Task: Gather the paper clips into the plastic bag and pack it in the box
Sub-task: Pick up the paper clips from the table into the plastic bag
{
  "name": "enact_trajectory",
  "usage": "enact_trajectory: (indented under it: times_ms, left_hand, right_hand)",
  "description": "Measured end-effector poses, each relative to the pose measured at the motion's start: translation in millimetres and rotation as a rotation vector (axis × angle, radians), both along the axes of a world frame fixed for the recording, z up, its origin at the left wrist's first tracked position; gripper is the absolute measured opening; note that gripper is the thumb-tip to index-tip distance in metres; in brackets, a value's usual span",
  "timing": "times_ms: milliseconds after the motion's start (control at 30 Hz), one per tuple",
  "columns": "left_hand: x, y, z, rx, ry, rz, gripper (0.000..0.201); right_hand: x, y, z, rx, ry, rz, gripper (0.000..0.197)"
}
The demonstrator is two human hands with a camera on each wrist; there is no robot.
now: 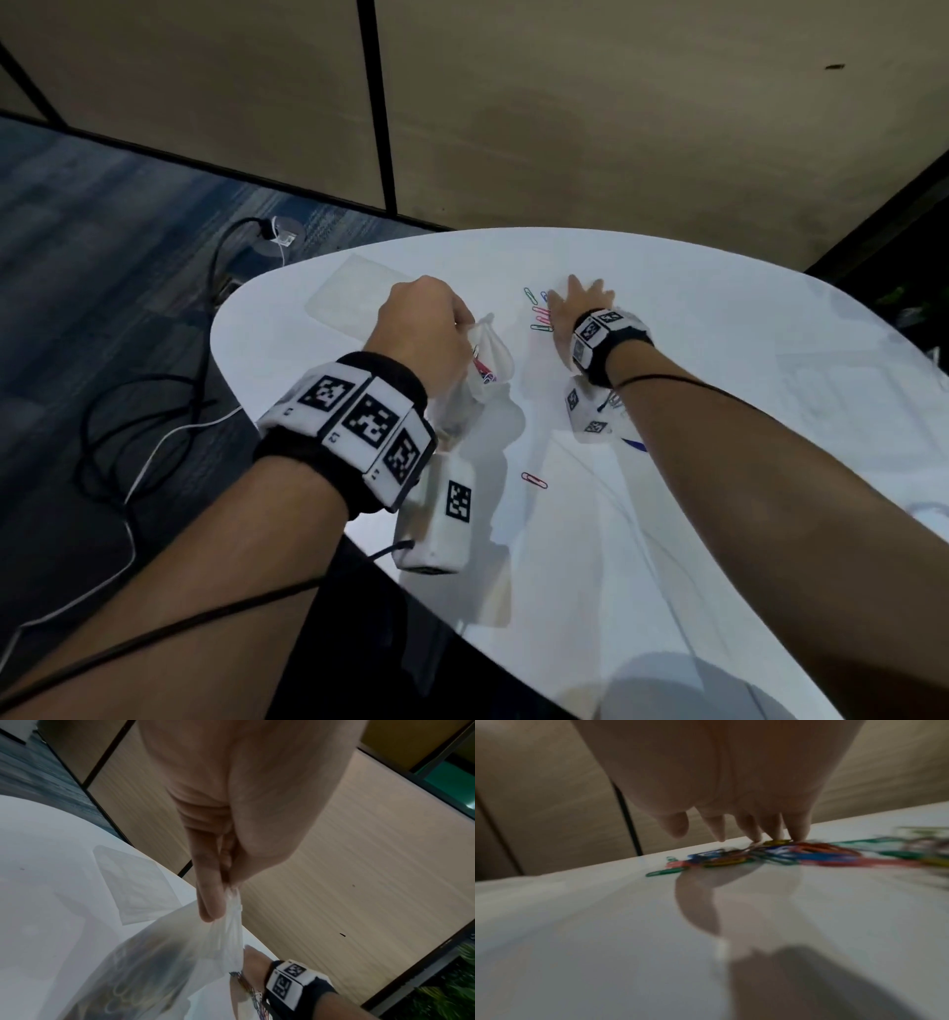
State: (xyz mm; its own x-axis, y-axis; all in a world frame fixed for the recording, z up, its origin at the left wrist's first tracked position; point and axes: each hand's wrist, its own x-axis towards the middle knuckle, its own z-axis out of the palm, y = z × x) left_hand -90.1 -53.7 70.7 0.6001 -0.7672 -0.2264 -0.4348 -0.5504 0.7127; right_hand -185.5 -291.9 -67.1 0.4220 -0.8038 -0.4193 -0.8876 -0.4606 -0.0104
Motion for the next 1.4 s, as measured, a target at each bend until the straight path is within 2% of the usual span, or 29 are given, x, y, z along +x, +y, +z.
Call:
enact_trajectory:
  times_ms: [100,267,333,400,433,500,533,667,733,800,867,967,1100,1167,1233,1300,1333,1400]
  left_hand:
    - [-2,-2,0,0.0,0.001,-0.009,0.02]
    - [-5,-2,2,0.007,-0.022,-0.025,0.021]
    - [-6,-2,3,0.013,-0.026,-0.026,0.022]
    - [-7,-2,3,0.021,-0.028,-0.029,0.022]
    - [-8,-2,3,0.023,-0.028,-0.032,0.023]
    - [-9,-3,3,0.026,-0.026,-0.033,0.023]
    - [-9,-4,3,0.029,-0.024,-0.033,0.023]
    - [-11,-5,3,0.057,-0.026,-0.036,0.023]
    - [-12,-7,4,0.069,-0.026,-0.038,0.023]
    - [-15,-8,6,0.079,-0.038,-0.043,0.024]
    - [-18,-8,8,0.092,-0.054,-0.047,0.027]
    - [-23,-9,9,0.084,-0.066,-0.052,0.027]
    - [-22,-6,9,0.073,-0.067,-0.032,0.022]
    - [-18,-4,8,0.054,-0.045,-0.007,0.022]
    - [-14,-2,7,0.045,-0.026,0.01,0.023]
    - [-10,0,8,0.051,-0.018,0.014,0.026]
    - [-9,1,8,0.056,-0.014,0.013,0.027]
    - [-6,3,9,0.058,-0.012,0.015,0.027]
  right_hand:
    - [11,22,8,-0.06,-0.057,0.154,0.058]
    - [1,33,2,-0.131,-0.116,0.403,0.047]
    - [-10,41,3,-0.198,-0.136,0.492,0.032]
    - [-21,50,10,-0.241,-0.086,0.518,0.016]
    - [-27,50,10,-0.252,-0.072,0.516,0.016]
    - [-36,47,17,-0.228,-0.073,0.423,0.016]
    - [-40,42,20,-0.195,-0.145,0.324,0.016]
    - [-60,29,33,0.023,-0.626,-0.172,0.01]
    - [-68,36,49,0.221,-0.873,-0.362,0.006]
    - [-67,53,72,0.506,-1.118,-0.469,0.009]
    - [-61,77,94,0.715,-1.224,-0.426,0.017]
    - [-50,111,113,0.816,-1.166,-0.278,0.019]
    - [-37,124,110,0.557,-0.864,0.044,0.017]
    - [-36,120,114,0.541,-0.867,0.047,0.02]
    - [-37,108,117,0.559,-0.94,-0.037,0.022]
    - [-37,85,109,0.494,-0.954,-0.131,0.026]
    - [-35,71,99,0.402,-0.895,-0.15,0.027]
    - [-31,44,77,0.181,-0.636,-0.084,0.03]
